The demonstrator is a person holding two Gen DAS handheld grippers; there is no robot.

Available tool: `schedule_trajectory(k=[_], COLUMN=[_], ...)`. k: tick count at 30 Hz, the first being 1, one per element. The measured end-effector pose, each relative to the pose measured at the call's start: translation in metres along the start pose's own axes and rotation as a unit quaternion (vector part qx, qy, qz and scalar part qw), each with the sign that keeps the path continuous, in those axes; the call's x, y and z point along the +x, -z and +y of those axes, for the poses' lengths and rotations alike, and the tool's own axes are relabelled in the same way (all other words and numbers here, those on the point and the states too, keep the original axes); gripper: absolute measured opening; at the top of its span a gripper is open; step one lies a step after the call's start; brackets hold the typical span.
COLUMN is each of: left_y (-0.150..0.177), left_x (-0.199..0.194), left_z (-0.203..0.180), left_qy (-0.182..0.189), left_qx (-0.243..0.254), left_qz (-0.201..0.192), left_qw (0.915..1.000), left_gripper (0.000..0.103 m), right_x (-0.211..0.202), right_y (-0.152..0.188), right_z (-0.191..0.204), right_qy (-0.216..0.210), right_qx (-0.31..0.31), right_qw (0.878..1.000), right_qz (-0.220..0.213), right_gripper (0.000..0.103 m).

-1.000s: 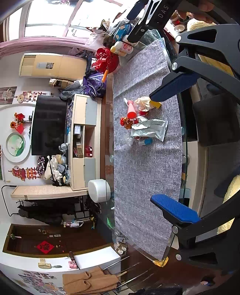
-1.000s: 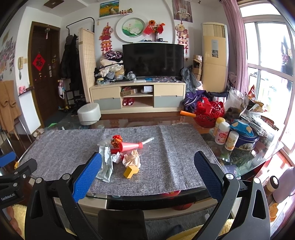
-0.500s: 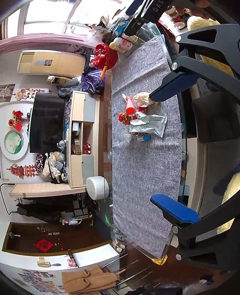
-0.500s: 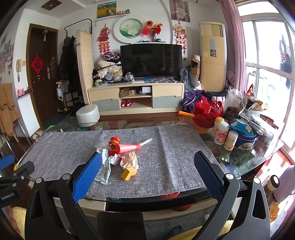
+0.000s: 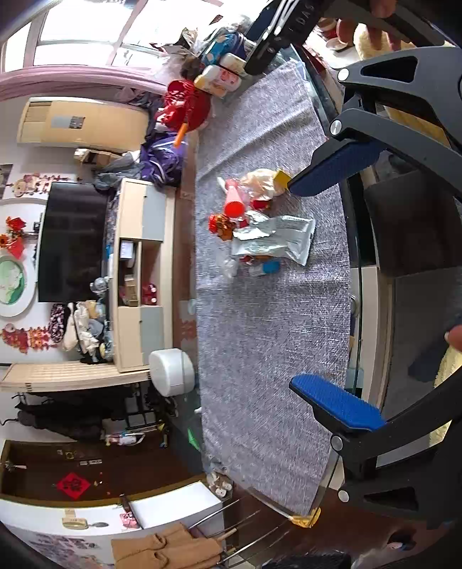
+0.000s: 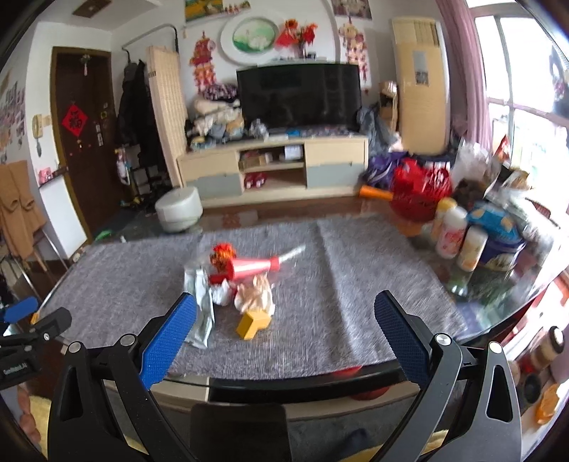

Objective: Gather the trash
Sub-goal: 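Grasp the silver wrapper packet with the left gripper while the right gripper grasps the yellow block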

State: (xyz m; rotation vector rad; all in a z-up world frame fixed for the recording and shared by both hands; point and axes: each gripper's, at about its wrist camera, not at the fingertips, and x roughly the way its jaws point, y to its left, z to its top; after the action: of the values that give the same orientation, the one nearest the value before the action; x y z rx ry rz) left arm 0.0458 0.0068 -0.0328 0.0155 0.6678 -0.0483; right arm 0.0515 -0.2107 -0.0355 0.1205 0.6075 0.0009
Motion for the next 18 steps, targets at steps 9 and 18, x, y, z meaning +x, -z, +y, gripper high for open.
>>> schedule_trajectory(k=[9,18], left_y=[0.013,0.023], left_x=[0.064,0.107], left_z=[0.011,0.024], left_qy=[-0.004,-0.014], left_qx=[0.014,0.023], left_qz=[0.061,0.099], left_qw=[0.9980,0.9947], left_gripper=[0.094,0.095], right_x=[0.057,0.126], right_y=[0.015,0.028], right_z=[0.016,0.019], right_qy=[0.014,-0.009], right_qx=[-0.017,0.004], right_qw=[0.998,0.993], right_qz=[0.063,0.122], right_gripper=[0.100,0.088])
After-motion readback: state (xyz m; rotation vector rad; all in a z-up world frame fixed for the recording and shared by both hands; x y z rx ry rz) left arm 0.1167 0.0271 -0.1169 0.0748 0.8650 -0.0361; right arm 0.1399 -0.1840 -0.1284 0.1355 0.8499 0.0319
